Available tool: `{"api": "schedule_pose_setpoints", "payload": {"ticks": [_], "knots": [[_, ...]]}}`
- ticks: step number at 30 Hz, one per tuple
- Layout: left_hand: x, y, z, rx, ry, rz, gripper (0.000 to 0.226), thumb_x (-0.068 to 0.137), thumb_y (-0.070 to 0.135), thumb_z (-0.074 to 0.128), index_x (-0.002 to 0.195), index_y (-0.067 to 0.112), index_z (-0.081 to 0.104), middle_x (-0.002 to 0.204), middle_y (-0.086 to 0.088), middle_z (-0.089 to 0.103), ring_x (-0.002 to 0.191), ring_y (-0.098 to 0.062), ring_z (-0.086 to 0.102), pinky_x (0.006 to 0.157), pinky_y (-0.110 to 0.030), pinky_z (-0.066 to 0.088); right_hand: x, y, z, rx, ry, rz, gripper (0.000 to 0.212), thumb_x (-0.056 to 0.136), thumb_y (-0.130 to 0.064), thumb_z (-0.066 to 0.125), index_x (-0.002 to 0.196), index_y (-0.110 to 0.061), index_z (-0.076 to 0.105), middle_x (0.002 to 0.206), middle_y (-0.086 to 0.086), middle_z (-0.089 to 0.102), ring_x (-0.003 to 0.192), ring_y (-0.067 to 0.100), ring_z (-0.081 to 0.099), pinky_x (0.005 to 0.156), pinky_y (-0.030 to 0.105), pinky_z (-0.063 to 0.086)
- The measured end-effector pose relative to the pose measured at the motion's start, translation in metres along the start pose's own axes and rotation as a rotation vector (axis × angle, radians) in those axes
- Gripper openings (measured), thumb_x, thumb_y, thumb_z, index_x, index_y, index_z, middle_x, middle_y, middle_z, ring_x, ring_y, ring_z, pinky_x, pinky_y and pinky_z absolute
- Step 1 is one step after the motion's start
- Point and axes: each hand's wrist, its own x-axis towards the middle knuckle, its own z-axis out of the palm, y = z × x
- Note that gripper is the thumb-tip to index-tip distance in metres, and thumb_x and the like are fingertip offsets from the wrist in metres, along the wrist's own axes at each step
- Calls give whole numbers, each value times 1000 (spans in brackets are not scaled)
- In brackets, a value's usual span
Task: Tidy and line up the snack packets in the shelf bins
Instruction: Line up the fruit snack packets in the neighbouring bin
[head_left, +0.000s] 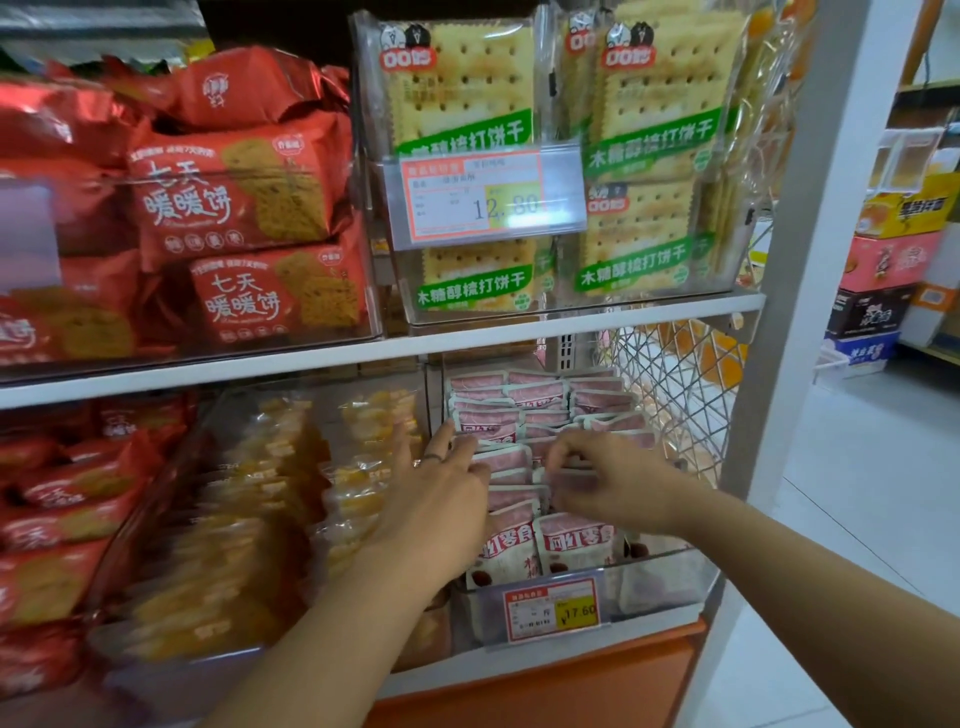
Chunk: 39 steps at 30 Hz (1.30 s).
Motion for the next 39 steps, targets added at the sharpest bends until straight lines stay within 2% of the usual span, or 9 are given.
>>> {"api": "schedule_pose_setpoints", "payload": {"ticks": [2,6,13,16,20,23,33,37,39], "knots": [[1,-3,-3,-43,-26,8,72,88,72,28,145,30,32,157,2,20,147,-22,4,109,-59,-13,12,-8,-8,54,101,-7,12,86,-20,62,97,-25,61,111,-4,63,100,16,61,89,35,50],[3,-8,-5,-86,-60,23,74,86,74,30,145,29,33,156,4,25,147,-19,0,111,-56,-11,56,-9,-3,-205,115,-38,28,94,-16,48,118,-15,64,121,5,64,106,23,60,91,30,47],[5,-9,-1,-122,-41,56,68,88,68,35,139,24,44,151,1,34,146,-19,-4,113,-55,2,96,-2,3,-266,-30,59,23,92,-20,56,95,-6,74,96,13,71,86,25,65,78,34,52],[5,-10,3,-145,-39,60,66,88,66,41,138,24,45,149,2,36,146,-18,-5,114,-54,2,96,-3,4,-249,-22,57,17,87,-14,59,91,-12,76,96,5,73,87,20,66,81,32,53],[4,-11,3,-132,-36,70,66,88,64,41,140,25,42,150,2,33,146,-18,-5,115,-51,2,93,-14,8,-373,48,-1,16,87,-20,57,86,-23,73,99,-3,70,95,19,63,87,30,47],[3,-11,1,-122,-36,76,66,88,64,40,142,25,40,151,2,32,146,-19,-5,115,-49,1,96,-22,15,-481,177,-98,18,88,-22,53,90,-25,70,98,2,69,95,25,61,78,30,46],[3,-9,1,-102,-74,67,69,88,67,35,145,26,34,154,4,27,146,-19,-10,115,-50,-2,94,-6,20,-317,124,-168,18,87,-14,56,88,-21,72,88,-3,71,85,18,62,67,23,39],[2,-8,0,-90,-73,70,70,87,69,33,144,27,35,154,4,26,146,-19,-8,115,-51,-1,84,-4,-6,-75,162,-196,19,91,-13,59,104,-12,72,103,-8,68,90,2,58,68,-5,33],[2,-8,-2,-88,-88,73,69,88,68,34,144,27,35,154,4,26,146,-18,-8,115,-51,-1,75,2,-25,30,268,-144,18,92,-14,58,103,-14,72,96,-14,64,86,1,61,69,-5,34]]}}
